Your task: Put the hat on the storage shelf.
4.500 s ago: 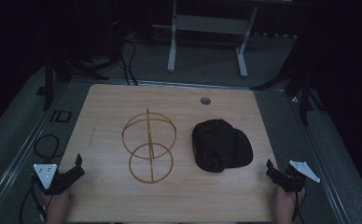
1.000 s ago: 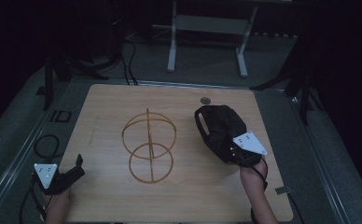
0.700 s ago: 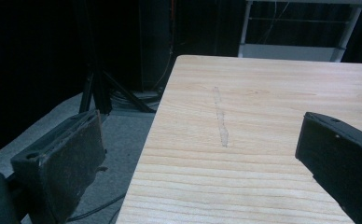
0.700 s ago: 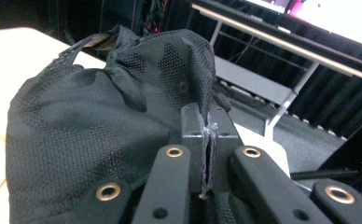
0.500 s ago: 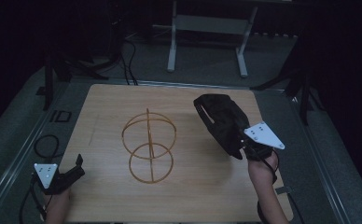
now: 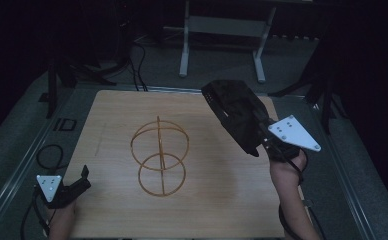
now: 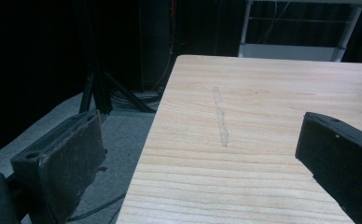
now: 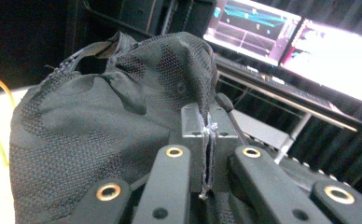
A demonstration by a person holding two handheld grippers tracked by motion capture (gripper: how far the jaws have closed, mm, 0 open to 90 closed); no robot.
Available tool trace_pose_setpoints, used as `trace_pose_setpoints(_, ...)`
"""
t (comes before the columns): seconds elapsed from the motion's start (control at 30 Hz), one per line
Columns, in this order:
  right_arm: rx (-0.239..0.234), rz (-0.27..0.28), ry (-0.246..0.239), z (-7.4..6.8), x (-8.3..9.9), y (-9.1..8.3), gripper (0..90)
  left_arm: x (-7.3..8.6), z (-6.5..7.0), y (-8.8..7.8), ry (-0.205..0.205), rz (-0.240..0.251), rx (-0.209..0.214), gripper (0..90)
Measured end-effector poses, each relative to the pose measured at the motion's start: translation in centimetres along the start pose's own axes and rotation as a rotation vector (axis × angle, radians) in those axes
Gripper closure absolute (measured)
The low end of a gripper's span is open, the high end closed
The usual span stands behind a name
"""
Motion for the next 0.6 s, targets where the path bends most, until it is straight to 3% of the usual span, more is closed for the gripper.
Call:
trace_pose_setpoints(0.23,-0.025,0.046,-0.026,-1.3,-2.5,-0.2,88.0,0.0,0.0,0.0,0.000,0.001,0.001,1.8)
trace_pose_setpoints(0.6,-0.113,0.091,-0.065,-4.8,-5.1,0.5,88.0,0.0,0.0,0.0,-0.001,0.000,0.004,1.8)
Point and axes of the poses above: each handheld gripper's, and its own axes: y roughly forward along the jaws, x roughly out of its underside, z roughly to its right, the point moved 6 cm from there along y, roughly forward along the jaws, and after that the axes turned 11 degrees about -x, right-handed, at the moved point
